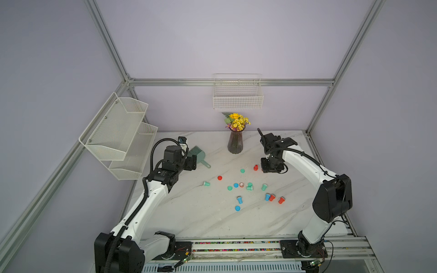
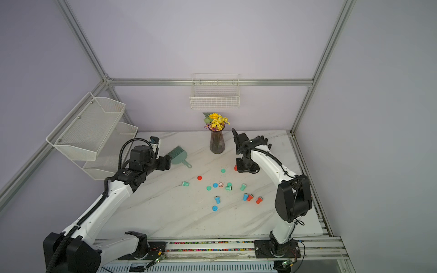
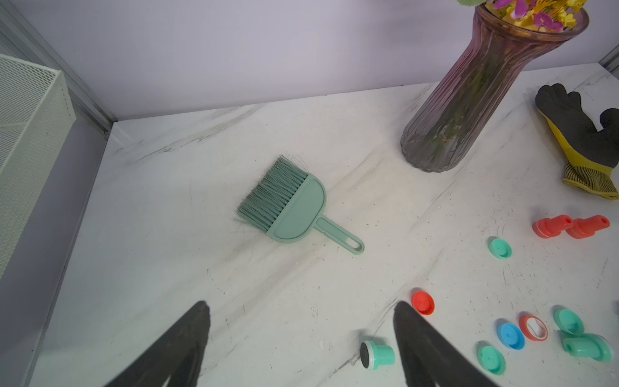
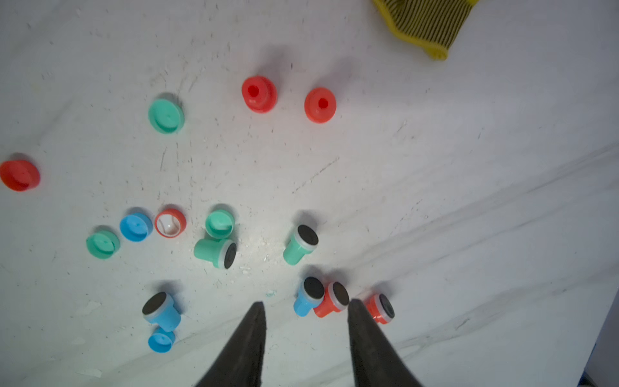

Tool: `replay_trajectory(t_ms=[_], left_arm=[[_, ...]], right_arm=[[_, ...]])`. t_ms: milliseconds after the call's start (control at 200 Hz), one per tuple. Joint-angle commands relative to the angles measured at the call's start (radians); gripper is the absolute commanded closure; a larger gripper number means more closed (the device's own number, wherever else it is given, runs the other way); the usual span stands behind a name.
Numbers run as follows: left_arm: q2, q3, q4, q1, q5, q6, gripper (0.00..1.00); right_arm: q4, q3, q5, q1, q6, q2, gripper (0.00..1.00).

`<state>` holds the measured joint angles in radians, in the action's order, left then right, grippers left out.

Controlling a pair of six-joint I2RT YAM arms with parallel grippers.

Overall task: Close the stamp cap
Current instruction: Place the stamp at the center of the board, then pick up the stamp from the center of the board.

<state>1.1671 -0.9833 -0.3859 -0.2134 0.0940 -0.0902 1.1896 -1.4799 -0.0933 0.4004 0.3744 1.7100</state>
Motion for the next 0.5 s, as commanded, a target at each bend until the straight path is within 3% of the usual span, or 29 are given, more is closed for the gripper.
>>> replay_trajectory(t_ms=[0, 235, 495], left_arm=[[-0.003, -0.031, 0.012, 0.005, 0.005, 0.004, 0.15], [-0.001, -0.034, 0.012, 0.005, -0.005, 0.003, 0.15], [0.000, -0.035, 0.010, 0.004, -0.016, 0.000, 0.15]], right_arm=[[-0.024, 0.132, -0.021, 0.028, 0.109, -0.067, 0.59], [-0.162, 0.435, -0.037, 0.031, 0.240, -0.245, 0.71], [-0.325, 0.555, 0.038, 0.031, 0.309, -0.249, 0.73]])
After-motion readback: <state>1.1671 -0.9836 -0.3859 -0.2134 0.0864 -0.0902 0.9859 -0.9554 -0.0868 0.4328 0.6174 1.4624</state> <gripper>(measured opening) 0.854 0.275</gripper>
